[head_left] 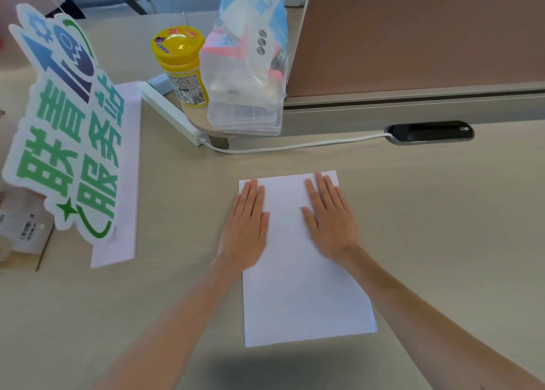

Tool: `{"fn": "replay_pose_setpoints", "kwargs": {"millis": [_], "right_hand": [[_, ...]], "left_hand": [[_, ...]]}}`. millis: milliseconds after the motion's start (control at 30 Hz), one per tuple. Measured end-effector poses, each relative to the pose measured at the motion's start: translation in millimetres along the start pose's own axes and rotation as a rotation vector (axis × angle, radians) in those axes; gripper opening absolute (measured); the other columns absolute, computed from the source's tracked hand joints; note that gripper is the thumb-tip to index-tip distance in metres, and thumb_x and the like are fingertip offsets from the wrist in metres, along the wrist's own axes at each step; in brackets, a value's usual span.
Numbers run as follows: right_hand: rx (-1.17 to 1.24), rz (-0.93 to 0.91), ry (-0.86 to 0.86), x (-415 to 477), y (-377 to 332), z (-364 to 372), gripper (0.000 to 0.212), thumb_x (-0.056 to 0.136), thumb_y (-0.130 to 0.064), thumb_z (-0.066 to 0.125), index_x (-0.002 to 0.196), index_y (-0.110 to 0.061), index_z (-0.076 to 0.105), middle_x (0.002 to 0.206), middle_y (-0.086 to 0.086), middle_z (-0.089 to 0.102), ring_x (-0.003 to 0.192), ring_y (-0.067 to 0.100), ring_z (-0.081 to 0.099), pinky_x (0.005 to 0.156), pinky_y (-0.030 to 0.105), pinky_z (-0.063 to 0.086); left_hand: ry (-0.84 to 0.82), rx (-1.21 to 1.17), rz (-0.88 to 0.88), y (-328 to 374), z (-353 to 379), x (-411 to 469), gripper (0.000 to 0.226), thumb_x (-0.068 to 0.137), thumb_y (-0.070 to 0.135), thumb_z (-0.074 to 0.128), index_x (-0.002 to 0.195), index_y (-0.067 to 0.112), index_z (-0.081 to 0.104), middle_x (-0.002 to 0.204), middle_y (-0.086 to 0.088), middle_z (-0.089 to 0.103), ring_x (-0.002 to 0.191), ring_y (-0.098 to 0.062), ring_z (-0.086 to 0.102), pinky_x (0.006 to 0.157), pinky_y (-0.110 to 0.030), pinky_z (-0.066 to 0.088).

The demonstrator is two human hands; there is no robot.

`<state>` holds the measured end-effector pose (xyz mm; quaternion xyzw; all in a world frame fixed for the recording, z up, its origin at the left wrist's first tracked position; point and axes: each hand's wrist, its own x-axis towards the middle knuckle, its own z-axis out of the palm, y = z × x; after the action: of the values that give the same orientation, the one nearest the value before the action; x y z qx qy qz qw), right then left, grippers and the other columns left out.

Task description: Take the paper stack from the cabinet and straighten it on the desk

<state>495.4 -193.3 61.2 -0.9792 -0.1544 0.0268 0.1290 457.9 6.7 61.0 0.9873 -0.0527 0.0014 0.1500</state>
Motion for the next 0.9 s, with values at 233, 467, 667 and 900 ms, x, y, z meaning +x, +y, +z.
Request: {"fn": "replay_pose_setpoints", "kwargs": {"millis": [233,467,667,900], "right_hand": [[0.096,0.161,0.049,0.3,3.6,1.0,0.07,0.096,-0.045,0.018,0.153,-0.008,0.004,0.163,0.006,0.001,0.151,0.017,-0.002,0.121,0.028,-0.001],[0.656,0.441,0.194,8.1,-1.5,-29.8,0.052,0.087,-0.021,0.045,0.138,-0.008,0.039,0.14,0.008,0.046,0.131,0.027,0.038,0.11,0.045,0.034],[0.857,0.536,0.165,11.3,-6.4,-41.2,0.048,0.086,-0.01,0.046,0.134,-0.007,0.042,0.133,0.008,0.05,0.125,0.026,0.04,0.102,0.032,0.036],[0.811,0.521,0.115,8.7,-6.5,-38.7,0.06,0.088,-0.003,0.049,0.144,-0.005,0.031,0.146,0.009,0.038,0.137,0.024,0.03,0.109,0.026,0.026]], "left_hand": [[0.015,0.033,-0.053,0.4,3.5,0.4,0.06,0.099,0.031,0.015,0.153,0.007,0.008,0.162,-0.016,0.002,0.151,-0.026,-0.003,0.121,-0.035,-0.001],[0.144,-0.684,-0.43,21.6,-19.4,7.4,0.062,0.097,0.013,0.035,0.154,0.012,0.009,0.163,0.001,0.01,0.149,-0.013,0.009,0.119,-0.024,0.005],[0.207,-1.125,-0.585,22.9,-33.3,18.2,0.046,0.078,-0.006,0.036,0.119,0.014,0.045,0.12,-0.002,0.059,0.107,-0.017,0.055,0.096,-0.037,0.042],[0.151,-1.052,-0.547,19.0,-38.2,19.9,0.051,0.076,-0.004,0.037,0.126,0.005,0.043,0.124,-0.01,0.057,0.114,-0.026,0.054,0.103,-0.043,0.042]]}}
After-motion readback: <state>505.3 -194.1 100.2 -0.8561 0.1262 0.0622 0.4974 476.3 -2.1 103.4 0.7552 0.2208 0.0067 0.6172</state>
